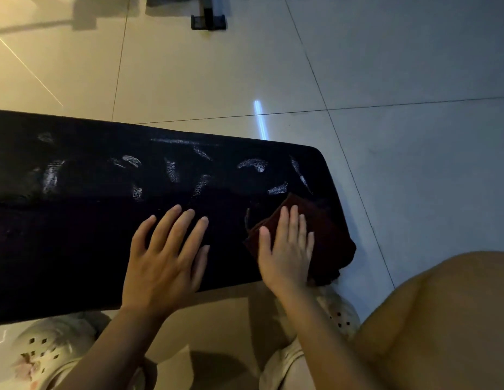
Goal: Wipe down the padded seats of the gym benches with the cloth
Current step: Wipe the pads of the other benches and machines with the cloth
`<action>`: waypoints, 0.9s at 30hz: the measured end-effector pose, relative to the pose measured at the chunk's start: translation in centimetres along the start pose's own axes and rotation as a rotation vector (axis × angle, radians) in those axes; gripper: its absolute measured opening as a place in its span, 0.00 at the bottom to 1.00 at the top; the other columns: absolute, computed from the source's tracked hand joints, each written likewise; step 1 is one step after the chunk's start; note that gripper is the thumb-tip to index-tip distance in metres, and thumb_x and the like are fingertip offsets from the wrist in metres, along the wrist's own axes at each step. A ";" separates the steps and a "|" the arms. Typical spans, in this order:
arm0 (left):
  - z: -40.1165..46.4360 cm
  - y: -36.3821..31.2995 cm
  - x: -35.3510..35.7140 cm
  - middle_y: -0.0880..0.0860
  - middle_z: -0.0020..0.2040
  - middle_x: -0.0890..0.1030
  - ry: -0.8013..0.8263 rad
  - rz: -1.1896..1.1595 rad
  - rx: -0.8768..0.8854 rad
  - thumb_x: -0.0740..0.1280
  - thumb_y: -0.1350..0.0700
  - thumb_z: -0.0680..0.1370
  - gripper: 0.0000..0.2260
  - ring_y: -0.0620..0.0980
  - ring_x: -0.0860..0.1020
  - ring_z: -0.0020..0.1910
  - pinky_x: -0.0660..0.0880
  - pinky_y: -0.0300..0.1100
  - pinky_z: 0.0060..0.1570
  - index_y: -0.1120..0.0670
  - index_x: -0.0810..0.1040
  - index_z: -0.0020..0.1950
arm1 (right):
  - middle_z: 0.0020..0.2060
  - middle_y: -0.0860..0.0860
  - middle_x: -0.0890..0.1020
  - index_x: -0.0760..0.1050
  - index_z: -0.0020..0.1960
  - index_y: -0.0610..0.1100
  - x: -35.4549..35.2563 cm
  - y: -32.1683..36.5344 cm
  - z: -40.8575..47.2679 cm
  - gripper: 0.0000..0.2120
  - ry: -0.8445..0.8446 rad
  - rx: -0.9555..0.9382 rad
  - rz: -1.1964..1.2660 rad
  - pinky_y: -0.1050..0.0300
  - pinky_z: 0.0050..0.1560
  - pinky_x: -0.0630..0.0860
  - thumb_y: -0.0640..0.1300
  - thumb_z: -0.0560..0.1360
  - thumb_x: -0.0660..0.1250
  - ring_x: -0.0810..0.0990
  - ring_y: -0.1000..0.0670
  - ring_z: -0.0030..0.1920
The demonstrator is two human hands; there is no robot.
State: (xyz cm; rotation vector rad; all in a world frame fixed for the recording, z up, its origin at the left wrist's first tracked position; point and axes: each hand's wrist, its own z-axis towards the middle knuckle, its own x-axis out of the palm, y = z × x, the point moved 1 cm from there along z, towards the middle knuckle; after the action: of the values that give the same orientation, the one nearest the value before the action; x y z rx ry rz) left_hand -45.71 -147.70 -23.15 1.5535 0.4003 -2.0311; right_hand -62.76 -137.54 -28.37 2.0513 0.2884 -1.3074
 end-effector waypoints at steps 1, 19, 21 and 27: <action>0.0 0.0 0.0 0.60 0.66 0.75 -0.001 0.006 0.000 0.57 0.49 0.80 0.20 0.59 0.68 0.70 0.60 0.56 0.68 0.57 0.74 0.68 | 0.76 0.56 0.36 0.38 0.79 0.50 0.3 0.9 -1.2 0.36 -0.003 -0.050 0.008 0.53 0.73 0.30 0.66 0.75 0.32 0.34 0.54 0.76; -0.2 0.0 0.4 0.59 0.65 0.77 -0.064 0.016 0.051 0.59 0.51 0.80 0.18 0.59 0.70 0.68 0.64 0.55 0.65 0.57 0.76 0.67 | 0.79 0.47 0.41 0.41 0.80 0.50 -1.9 -4.1 5.7 0.33 -0.021 0.260 0.007 0.45 0.77 0.36 0.64 0.81 0.43 0.38 0.44 0.78; -0.1 0.0 0.4 0.59 0.65 0.77 -0.065 0.012 0.047 0.59 0.51 0.80 0.18 0.59 0.70 0.68 0.64 0.55 0.65 0.57 0.76 0.67 | 0.79 0.48 0.41 0.40 0.80 0.51 -1.2 -2.3 4.0 0.33 -0.013 0.161 -0.032 0.47 0.76 0.35 0.64 0.80 0.42 0.38 0.45 0.78; -0.1 0.0 0.1 0.60 0.65 0.76 -0.026 0.010 0.018 0.57 0.51 0.79 0.20 0.59 0.69 0.68 0.63 0.56 0.64 0.57 0.74 0.67 | 0.78 0.56 0.41 0.44 0.79 0.55 0.8 2.9 -2.2 0.38 0.005 -0.196 0.065 0.55 0.73 0.29 0.71 0.74 0.32 0.35 0.53 0.77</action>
State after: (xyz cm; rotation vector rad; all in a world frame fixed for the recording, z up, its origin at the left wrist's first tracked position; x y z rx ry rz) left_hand -45.69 -147.68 -23.30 1.5346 0.3646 -2.0508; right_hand -59.28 -138.39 -27.25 1.8842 0.3360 -1.1870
